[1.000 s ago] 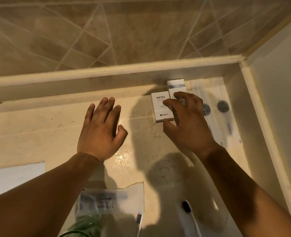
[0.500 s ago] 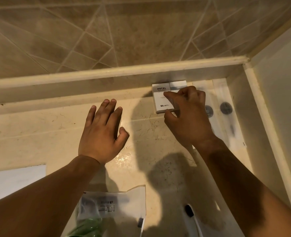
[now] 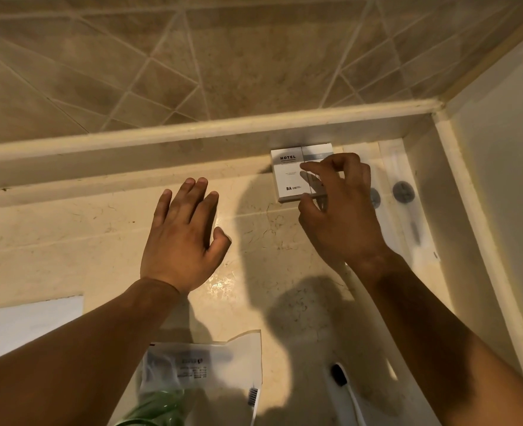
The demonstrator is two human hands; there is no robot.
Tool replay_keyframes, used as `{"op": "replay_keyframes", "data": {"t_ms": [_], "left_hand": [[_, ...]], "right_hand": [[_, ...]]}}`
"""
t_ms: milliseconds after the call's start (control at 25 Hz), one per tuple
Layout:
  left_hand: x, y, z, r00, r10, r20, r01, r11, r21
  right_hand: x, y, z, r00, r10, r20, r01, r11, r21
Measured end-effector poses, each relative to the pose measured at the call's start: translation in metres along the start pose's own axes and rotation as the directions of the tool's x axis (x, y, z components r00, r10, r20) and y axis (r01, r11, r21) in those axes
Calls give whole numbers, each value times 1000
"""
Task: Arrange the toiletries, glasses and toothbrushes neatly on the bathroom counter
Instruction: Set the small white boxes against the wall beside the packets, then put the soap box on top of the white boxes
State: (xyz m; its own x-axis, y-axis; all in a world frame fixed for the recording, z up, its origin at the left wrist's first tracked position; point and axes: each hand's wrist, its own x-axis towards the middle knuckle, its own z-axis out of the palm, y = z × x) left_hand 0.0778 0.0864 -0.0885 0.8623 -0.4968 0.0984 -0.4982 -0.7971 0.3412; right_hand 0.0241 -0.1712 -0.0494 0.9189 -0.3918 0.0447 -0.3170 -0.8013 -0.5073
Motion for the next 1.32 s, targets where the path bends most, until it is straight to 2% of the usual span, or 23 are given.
{"op": "replay_keyframes", "data": {"t_ms": [120,520,640,800,920,1080,1200,1320], "left_hand": [[-1,1,0,1000,-6,6,6,1000,-16],[-3,9,-11,998,-13,60,14,999,-29],[-5,13,-13,995,-5,100,4,1000,16],[0,22,-18,977,-30,211,1,991,134],[-4,44,-19,960,75,268,-117,983,145],[-19,59,-16,912,223,345,-269,959,93],[-24,67,-19,894,276,353,-316,947,59],[-29,75,-22,898,301,321,-330,943,37]], "right_hand": [[-12,2,-10,999,22,-41,-19,998,64],[-130,8,-49,967,137,214,-194,943,272],[-170,6,-58,972,170,164,-216,923,319],[-216,16,-77,969,241,60,-248,952,181],[-258,34,-99,947,321,-13,-318,943,103],[-319,50,-118,876,481,5,-481,876,35],[-359,56,-117,806,589,58,-585,807,-76],[-383,59,-106,778,604,172,-583,796,-161]]}}
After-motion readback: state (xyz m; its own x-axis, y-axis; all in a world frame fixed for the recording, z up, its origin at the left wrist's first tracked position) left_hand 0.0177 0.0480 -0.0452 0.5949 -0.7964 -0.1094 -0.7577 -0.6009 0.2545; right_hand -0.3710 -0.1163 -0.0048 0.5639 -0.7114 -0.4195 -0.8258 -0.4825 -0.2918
